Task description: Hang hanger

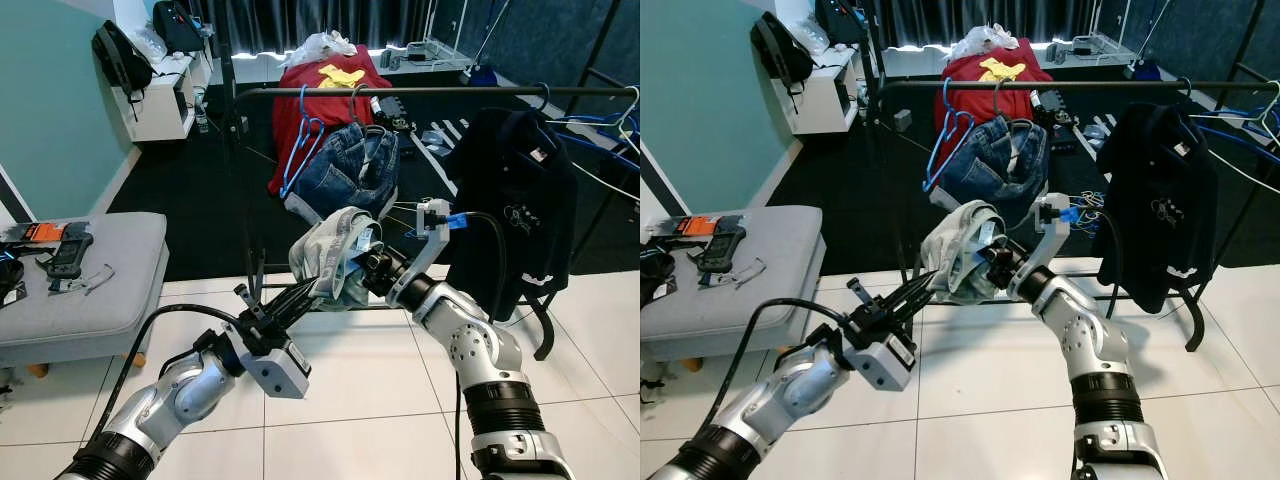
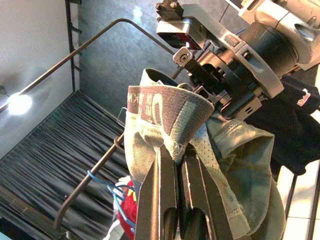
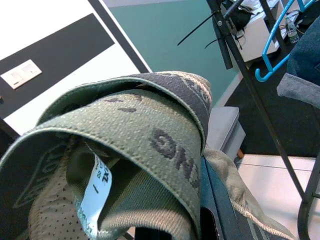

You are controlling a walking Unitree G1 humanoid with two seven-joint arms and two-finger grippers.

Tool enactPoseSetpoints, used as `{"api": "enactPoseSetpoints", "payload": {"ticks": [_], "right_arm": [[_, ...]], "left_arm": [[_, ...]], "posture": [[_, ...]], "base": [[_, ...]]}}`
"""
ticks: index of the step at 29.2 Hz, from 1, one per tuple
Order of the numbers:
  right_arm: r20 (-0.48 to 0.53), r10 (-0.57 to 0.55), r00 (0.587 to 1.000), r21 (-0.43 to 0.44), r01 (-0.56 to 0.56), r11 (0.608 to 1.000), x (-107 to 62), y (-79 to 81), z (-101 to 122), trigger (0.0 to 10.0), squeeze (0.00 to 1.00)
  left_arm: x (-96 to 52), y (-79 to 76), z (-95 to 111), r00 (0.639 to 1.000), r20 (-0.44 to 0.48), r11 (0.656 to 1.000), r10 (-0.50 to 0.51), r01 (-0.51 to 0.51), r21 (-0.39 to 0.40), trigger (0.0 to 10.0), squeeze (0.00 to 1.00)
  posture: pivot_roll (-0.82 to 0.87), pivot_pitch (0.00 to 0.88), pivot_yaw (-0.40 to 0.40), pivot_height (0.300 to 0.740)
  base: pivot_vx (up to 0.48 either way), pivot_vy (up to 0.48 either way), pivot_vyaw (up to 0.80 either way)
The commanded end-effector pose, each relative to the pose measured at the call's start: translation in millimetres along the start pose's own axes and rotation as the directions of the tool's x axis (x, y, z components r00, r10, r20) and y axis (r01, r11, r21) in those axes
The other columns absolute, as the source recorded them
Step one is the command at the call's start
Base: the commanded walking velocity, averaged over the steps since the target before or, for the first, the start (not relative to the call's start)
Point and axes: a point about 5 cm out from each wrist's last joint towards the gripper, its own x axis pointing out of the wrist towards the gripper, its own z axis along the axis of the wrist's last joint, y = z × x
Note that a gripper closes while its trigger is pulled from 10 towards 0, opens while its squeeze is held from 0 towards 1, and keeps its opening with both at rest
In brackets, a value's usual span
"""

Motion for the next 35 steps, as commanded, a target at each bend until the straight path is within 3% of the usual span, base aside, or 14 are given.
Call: {"api": "enactPoseSetpoints", "payload": {"ticks": [1,9,10,11,15,17,18,19,20,23,24,30,31,35], "right_arm": [[-0.009,0.007,1.0,-0.006,-0.007,1.0,1.0,0.1,-1.9,0.0,0.0],[-0.026,-0.013,1.0,-0.015,0.013,1.0,-0.4,-3.0,-7.0,0.0,0.0],[-0.059,-0.048,0.997,-0.053,0.045,0.998,-2.5,-7.4,-12.1,0.0,0.0],[-0.059,-0.048,0.997,-0.053,0.045,0.998,-2.5,-7.4,-12.1,0.0,0.0],[-0.117,-0.127,0.985,-0.14,0.111,0.984,-10.3,-17.9,-24.4,0.6,0.0],[-0.119,-0.153,0.981,-0.162,0.133,0.978,-14.4,-21.2,-27.9,1.7,0.0],[-0.134,-0.168,0.977,-0.185,0.142,0.972,-21.2,-23.8,-33.5,7.6,0.0],[-0.134,-0.168,0.977,-0.185,0.142,0.972,-21.2,-23.8,-33.5,7.6,0.0],[-0.151,-0.178,0.972,-0.197,0.147,0.969,-28.2,-26.1,-39.1,10.0,0.0],[-0.164,-0.183,0.969,-0.204,0.148,0.968,-32.8,-27.3,-42.9,10.0,0.0],[-0.193,-0.202,0.96,-0.212,0.16,0.964,-41.5,-31.7,-49.2,10.0,1.0],[-0.198,-0.332,0.922,-0.285,0.269,0.92,-57.7,-46.7,-55.2,10.0,1.0],[-0.175,-0.377,0.91,-0.304,0.314,0.899,-60.2,-51.7,-53.7,10.0,0.0],[-0.136,-0.442,0.887,-0.308,0.386,0.869,-66.9,-59.7,-52.5,10.0,0.0]], "left_arm": [[2.4,0.4,1.7,1.0,0.006,1.0,-0.008,0.008,-0.001,0.0,0.0],[4.2,2.3,-13.0,0.983,-0.173,0.974,0.062,-0.098,-0.203,0.0,0.0],[2.4,1.1,-24.9,0.95,-0.296,0.917,0.095,-0.199,-0.346,0.0,0.0],[2.4,1.1,-24.9,0.95,-0.296,0.917,0.095,-0.199,-0.346,0.0,0.0],[-2.4,-0.8,-42.6,0.883,-0.46,0.782,0.096,-0.353,-0.513,0.0,0.0],[-4.0,-0.7,-46.9,0.867,-0.493,0.755,0.068,-0.368,-0.543,0.0,0.0],[-6.8,-1.9,-48.0,0.87,-0.494,0.761,-0.016,-0.31,-0.57,0.0,0.0],[-6.8,-1.9,-48.0,0.87,-0.494,0.761,-0.016,-0.31,-0.57,0.0,0.0],[-8.7,-0.8,-46.5,0.871,-0.485,0.743,-0.075,-0.276,-0.61,0.0,0.0],[-9.9,-0.1,-44.8,0.872,-0.475,0.727,-0.114,-0.253,-0.638,0.0,0.0],[-11.4,3.7,-40.6,0.884,-0.434,0.715,-0.173,-0.191,-0.673,0.0,0.0],[-12.9,11.7,-34.7,0.901,-0.378,0.66,-0.215,-0.151,-0.736,0.0,0.0],[-12.1,13.8,-36.3,0.899,-0.383,0.65,-0.212,-0.163,-0.742,0.0,0.0],[-8.2,19.6,-40.6,0.892,-0.408,0.624,-0.193,-0.209,-0.753,0.0,0.0]], "posture": [[-0.09,0.048,-0.024,0.74],[-0.08,0.048,-0.027,0.74],[-0.08,0.047,-0.029,0.74],[-0.08,0.047,-0.029,0.74],[-0.07,0.046,-0.028,0.74],[-0.06,0.044,-0.027,0.74],[-0.06,0.044,-0.021,0.74],[-0.06,0.044,-0.021,0.74],[-0.06,0.045,-0.017,0.74],[-0.06,0.045,-0.016,0.74],[-0.06,0.046,-0.007,0.74],[-0.06,0.048,0.005,0.74],[-0.06,0.048,0.01,0.74],[-0.06,0.049,0.015,0.74]], "base": [[0.0,0.0,0.0],[0.0,0.0,0.0],[0.0,0.0,0.0],[0.0,0.0,0.0],[0.0,0.0,0.0],[0.0,0.0,0.0],[0.0,0.0,0.0],[0.0,0.0,0.0],[0.0,0.0,0.0],[0.0,0.0,0.0],[0.0,0.0,0.0],[0.0,0.0,0.0],[0.0,0.0,0.0],[0.0,0.0,0.0]]}}
